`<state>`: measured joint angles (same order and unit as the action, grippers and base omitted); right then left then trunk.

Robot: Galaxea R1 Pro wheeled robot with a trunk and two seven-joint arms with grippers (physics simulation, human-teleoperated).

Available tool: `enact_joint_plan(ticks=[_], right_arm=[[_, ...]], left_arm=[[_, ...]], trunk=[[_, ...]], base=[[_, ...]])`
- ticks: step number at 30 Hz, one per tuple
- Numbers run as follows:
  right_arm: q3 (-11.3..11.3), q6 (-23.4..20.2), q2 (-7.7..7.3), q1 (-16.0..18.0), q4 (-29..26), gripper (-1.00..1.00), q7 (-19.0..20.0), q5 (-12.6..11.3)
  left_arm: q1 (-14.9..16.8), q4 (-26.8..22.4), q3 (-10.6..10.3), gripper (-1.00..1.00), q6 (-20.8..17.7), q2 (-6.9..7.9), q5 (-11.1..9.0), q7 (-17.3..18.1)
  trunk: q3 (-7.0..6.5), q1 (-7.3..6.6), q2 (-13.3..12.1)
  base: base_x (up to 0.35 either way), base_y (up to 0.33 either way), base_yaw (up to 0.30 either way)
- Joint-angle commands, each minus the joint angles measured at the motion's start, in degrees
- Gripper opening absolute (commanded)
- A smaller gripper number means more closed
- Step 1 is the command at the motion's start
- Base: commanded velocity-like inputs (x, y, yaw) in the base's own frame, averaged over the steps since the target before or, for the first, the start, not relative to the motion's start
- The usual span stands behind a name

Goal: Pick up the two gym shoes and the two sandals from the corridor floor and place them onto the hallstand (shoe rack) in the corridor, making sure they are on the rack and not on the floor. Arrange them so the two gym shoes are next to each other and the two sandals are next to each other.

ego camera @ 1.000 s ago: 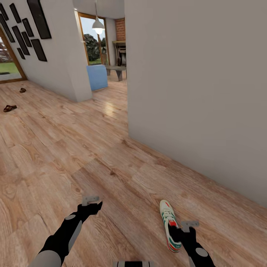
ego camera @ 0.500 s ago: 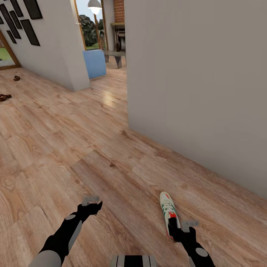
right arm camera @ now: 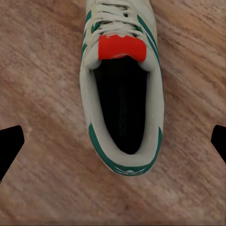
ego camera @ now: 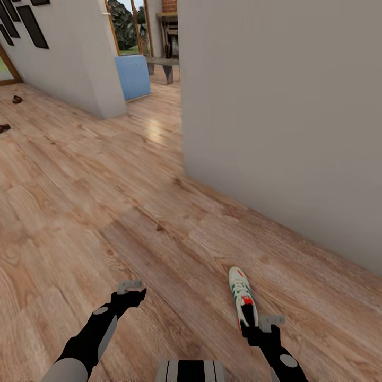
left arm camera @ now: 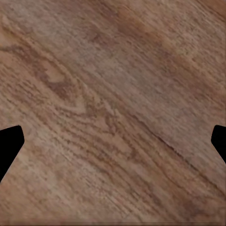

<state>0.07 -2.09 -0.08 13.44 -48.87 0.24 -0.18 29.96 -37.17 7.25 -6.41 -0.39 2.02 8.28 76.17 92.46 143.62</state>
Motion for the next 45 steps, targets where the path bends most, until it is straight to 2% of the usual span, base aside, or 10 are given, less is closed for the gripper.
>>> enact_joint_plan(ticks=[1, 8, 10, 14, 16, 19, 27, 38, 45], right_arm=[[0.0, -0.2, -0.01, 0.0, -0.1, 1.00, 0.0, 0.0], [-0.1, -0.2, -0.01, 0.0, -0.1, 1.00, 0.0, 0.0], [-0.1, -0.2, -0.01, 0.0, -0.1, 1.00, 0.0, 0.0], [-0.2, -0.3, -0.05, 0.0, -0.1, 1.00, 0.0, 0.0], [-0.2, -0.2, -0.08, 0.0, -0.1, 1.00, 0.0, 0.0], [-0.2, -0.2, -0.09, 0.0, -0.2, 1.00, 0.0, 0.0], [-0.3, -0.3, -0.10, 0.0, -0.2, 1.00, 0.0, 0.0], [-0.3, -0.3, -0.11, 0.0, -0.2, 1.00, 0.0, 0.0], [-0.4, -0.3, -0.12, 0.0, -0.3, 1.00, 0.0, 0.0]], left_arm=[[0.0, -0.1, 0.3, 1.00, -0.4, -0.05, 0.2, 0.4], [0.0, -0.7, 0.4, 1.00, -0.4, -0.02, 0.2, 0.4], [0.0, -5.7, 0.4, 1.00, -0.4, -0.06, 0.2, 0.5], [0.0, -9.5, 0.3, 1.00, -0.4, -0.20, 0.2, 0.5], [0.0, -12.5, 0.2, 1.00, -0.5, -0.26, 0.1, 0.5], [0.0, -14.0, 0.2, 1.00, -0.7, -0.29, 0.1, 0.5], [0.0, -15.6, -0.7, 1.00, -1.3, -0.31, 0.2, 0.5], [0.0, -15.7, -1.5, 1.00, -1.3, -0.31, 0.2, 0.5], [0.0, -15.7, -1.5, 1.00, -1.3, -0.31, 0.2, 0.5]], trunk=[[0.29, 0.01, 0.0], [0.55, 0.04, 0.0], [0.55, 0.04, 0.0], [0.55, 0.04, 0.0], [0.99, 0.09, 0.1], [1.66, 0.17, 0.1], [3.68, 0.37, 0.2], [4.58, 0.37, 0.2], [6.30, 0.55, 0.3]], base=[[0.000, 0.000, 0.000], [0.000, 0.000, 0.000], [0.000, 0.000, 0.000], [0.000, 0.000, 0.000], [0.000, 0.000, 0.000], [0.000, 0.000, 0.000], [0.000, 0.000, 0.000], [0.000, 0.000, 0.000], [0.000, 0.000, 0.000]])
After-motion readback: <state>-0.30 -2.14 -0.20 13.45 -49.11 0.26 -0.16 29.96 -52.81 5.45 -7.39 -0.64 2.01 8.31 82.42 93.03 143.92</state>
